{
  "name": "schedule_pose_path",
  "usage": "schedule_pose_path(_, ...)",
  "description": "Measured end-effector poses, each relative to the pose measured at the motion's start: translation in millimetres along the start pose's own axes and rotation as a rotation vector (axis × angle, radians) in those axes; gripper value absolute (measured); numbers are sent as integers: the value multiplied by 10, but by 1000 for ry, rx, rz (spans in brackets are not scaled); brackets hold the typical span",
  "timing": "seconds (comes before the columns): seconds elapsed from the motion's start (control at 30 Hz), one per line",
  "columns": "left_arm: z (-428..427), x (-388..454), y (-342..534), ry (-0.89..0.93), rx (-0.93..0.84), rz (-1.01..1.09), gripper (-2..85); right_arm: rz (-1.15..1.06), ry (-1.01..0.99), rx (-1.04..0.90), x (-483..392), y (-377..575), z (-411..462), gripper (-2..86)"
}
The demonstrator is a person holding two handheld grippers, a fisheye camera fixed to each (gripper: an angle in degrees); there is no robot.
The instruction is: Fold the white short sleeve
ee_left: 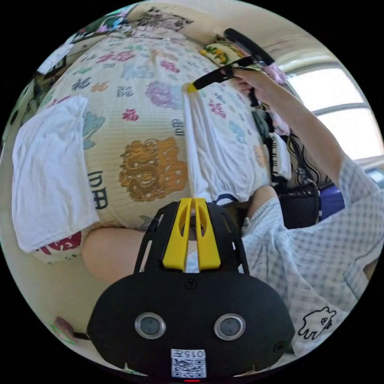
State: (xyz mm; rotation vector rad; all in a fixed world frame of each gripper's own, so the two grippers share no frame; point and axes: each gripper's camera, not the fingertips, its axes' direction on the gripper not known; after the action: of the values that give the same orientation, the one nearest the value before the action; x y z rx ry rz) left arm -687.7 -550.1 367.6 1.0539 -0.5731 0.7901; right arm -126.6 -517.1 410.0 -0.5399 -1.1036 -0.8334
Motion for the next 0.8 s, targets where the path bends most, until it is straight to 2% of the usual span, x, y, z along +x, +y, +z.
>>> schedule_pose_path(0.17,325,856,74,88,-12,187,-4,27,-139,118,446,1143,-510,-3)
schedule_pose_path(0.33,1155,1803,-84,150,-98,387,-3,137,-208,220,1087,2550,-776,-2)
schedule_pose_path(0.53,2282,2715,-275,64,-202,592,-3,264,-269,272,1797,3591,-615,4)
schedule_pose_path(0.8,3234,3278,-392,-17,-341,671,10,296,-366,360,2323,4395,-448,19)
